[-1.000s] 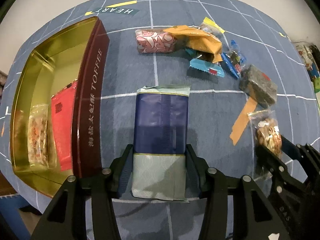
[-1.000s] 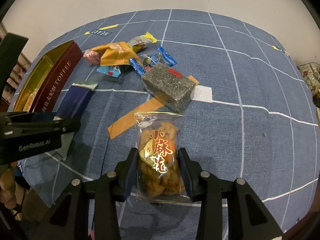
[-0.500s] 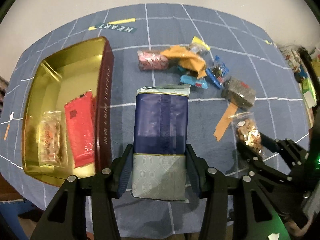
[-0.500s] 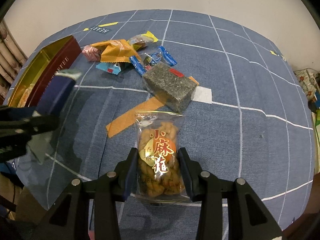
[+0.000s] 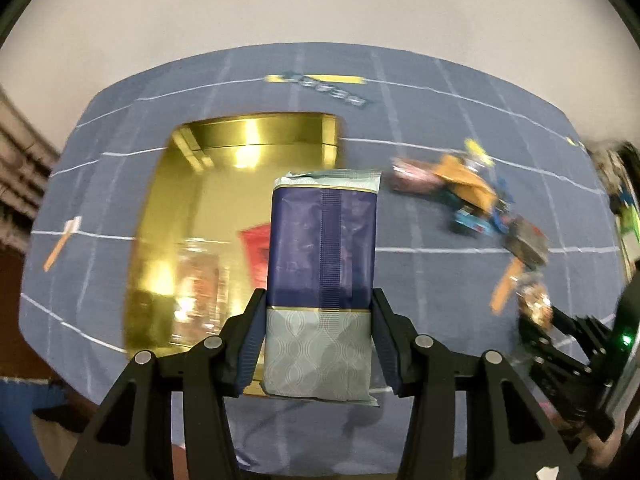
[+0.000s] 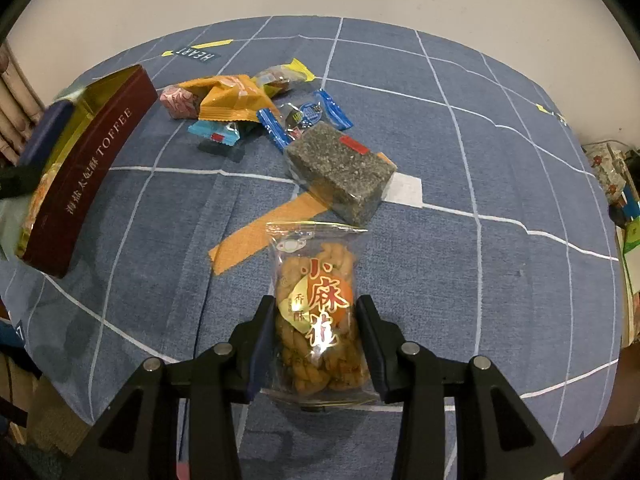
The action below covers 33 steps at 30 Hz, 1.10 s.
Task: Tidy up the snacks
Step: 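Carry the navy-and-white packet over the gold tin with the left tool, then lower the navy-and-white packet into the tin and open the left tool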
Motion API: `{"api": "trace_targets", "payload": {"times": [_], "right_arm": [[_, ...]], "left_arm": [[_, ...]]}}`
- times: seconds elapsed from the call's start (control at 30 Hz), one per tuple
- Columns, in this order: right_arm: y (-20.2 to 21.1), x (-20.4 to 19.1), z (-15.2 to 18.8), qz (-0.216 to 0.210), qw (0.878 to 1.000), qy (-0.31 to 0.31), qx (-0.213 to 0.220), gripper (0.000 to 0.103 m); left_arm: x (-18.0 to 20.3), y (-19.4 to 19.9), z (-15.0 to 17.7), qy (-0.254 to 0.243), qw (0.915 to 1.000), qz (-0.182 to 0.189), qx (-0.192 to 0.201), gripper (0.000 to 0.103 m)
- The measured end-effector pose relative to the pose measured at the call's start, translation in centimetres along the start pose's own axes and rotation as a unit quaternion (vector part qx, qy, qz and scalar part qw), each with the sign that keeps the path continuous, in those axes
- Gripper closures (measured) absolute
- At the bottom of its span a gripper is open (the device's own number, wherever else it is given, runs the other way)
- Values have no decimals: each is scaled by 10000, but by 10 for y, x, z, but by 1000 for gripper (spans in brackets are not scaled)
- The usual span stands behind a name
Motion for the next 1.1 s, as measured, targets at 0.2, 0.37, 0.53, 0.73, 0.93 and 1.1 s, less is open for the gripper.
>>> {"api": "trace_targets", "payload": {"times": [0.2, 0.37, 0.53, 0.73, 0.93, 1.1], "right_arm": [[-2, -1, -2, 27, 10000, -24, -56, 62], [-4, -2, -4, 40, 9999, -28, -98, 62], [-5, -2, -5, 52, 9999, -36, -129, 62], [-7, -1, -6, 59, 9998, -57, -182, 61], [-8, -2, -7, 73, 9997, -40, -224, 61], [-8, -3, -7, 77, 9997, -46, -226, 61]], "left_arm": [[-53, -3, -8, 223, 9987, -451, -44, 57], [-76, -14, -5, 144, 9975, -667, -176, 57], [-85, -26, 2, 84, 9960, -827, -324, 57], [-89, -35, 9, -121, 9942, -980, -432, 57], [-99, -45, 14, -20, 9940, -943, -550, 57], [-101, -42, 15, -41, 9943, -957, -460, 55]]}}
Point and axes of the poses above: each gripper's, at about its wrist camera, not at the fingertips, and y roughly against the way its jaws point, x to its right, z to its underside, the point moved 2 cm from there along -y, roughly the way its jaws point, and after that the axes turned 6 degrees about z, right-handed, at the moved point
